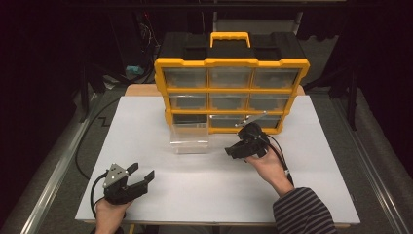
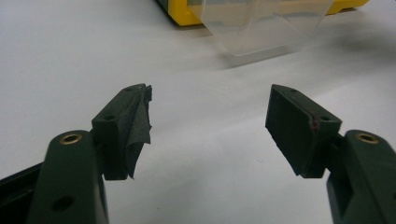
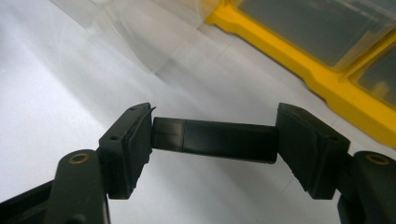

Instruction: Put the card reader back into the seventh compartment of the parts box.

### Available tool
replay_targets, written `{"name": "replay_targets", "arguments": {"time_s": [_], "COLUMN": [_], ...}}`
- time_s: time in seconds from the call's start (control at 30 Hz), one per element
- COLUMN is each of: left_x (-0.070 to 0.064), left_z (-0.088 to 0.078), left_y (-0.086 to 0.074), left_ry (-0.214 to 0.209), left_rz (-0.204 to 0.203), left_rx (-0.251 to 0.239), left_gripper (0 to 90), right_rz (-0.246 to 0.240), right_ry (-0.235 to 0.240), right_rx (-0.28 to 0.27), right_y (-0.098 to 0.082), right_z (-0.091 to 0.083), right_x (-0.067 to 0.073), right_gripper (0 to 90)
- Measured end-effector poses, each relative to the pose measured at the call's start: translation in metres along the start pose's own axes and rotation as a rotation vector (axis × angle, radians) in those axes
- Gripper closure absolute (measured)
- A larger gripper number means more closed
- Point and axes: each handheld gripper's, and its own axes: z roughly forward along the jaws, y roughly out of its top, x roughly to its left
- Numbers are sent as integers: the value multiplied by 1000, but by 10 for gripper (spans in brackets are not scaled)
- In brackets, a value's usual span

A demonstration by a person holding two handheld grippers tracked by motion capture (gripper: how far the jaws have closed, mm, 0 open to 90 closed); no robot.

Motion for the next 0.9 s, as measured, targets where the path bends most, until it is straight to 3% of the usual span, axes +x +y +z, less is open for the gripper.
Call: {"name": "replay_targets", "arguments": {"time_s": [0.33,0.9], "left_x": [0,0], "left_z": [0,0], "left_y": [0,0], "left_ry": [0,-2], "left_rz": [0,1], "left_rx": [1,2], "left_gripper": [317,316], "right_rz": [-8,-53], "right_ry": [2,16], "right_rx": [-22,-41], "right_y": [12,42], "right_z": [-17,-21], "right_x": [0,15], "right_gripper": [299,299]}}
